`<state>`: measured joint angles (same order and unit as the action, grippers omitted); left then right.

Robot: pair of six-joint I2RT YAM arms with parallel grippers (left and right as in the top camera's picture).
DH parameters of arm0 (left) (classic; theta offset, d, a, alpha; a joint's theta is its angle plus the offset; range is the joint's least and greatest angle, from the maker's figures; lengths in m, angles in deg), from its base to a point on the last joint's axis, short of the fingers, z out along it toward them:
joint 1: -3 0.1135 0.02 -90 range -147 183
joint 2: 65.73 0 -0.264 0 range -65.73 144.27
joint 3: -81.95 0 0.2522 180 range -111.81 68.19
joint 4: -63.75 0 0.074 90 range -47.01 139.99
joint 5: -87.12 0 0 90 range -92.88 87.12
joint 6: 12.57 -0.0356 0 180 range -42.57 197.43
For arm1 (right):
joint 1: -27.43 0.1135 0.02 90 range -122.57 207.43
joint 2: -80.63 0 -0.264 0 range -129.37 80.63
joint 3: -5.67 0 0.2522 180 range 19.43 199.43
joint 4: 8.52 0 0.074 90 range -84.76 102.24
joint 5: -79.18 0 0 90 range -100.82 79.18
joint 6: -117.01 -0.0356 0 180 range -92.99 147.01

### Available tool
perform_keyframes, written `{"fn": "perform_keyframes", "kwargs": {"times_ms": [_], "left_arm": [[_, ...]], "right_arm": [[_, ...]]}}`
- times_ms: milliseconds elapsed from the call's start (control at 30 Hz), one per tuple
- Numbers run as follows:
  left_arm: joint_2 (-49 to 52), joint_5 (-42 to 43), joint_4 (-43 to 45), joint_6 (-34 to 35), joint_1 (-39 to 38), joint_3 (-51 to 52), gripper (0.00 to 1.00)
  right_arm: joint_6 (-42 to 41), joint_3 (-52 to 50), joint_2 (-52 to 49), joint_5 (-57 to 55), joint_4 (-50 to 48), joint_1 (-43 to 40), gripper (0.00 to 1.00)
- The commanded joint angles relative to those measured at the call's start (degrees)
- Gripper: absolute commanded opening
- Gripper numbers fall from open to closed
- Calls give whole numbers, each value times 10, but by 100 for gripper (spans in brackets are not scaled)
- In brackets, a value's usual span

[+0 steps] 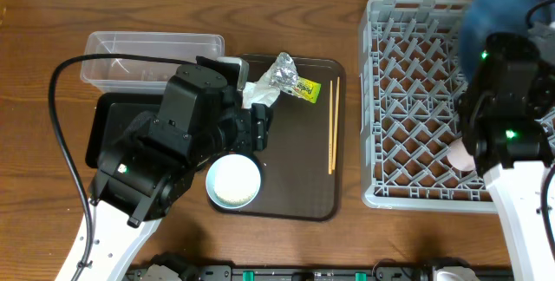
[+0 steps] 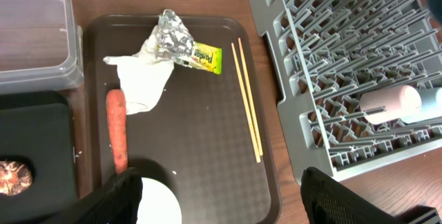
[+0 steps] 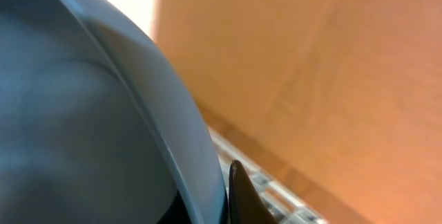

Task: Sort waste into correct bins and load items into the dishwasher rack
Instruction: 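Stand the blue plate upright in the dish rack with right gripper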

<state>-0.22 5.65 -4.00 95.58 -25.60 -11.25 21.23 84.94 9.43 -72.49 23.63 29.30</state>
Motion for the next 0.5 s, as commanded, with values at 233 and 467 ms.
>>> {"fn": "perform_keyframes", "kwargs": {"times_ms": [233, 467], "left_arm": [[0, 0, -12, -1, 1, -7, 74], [0, 0, -12, -1, 1, -7, 74]], "right_arm": [[262, 4, -150, -70, -218, -101, 1], [542, 4, -249, 0, -466, -126, 1]]}}
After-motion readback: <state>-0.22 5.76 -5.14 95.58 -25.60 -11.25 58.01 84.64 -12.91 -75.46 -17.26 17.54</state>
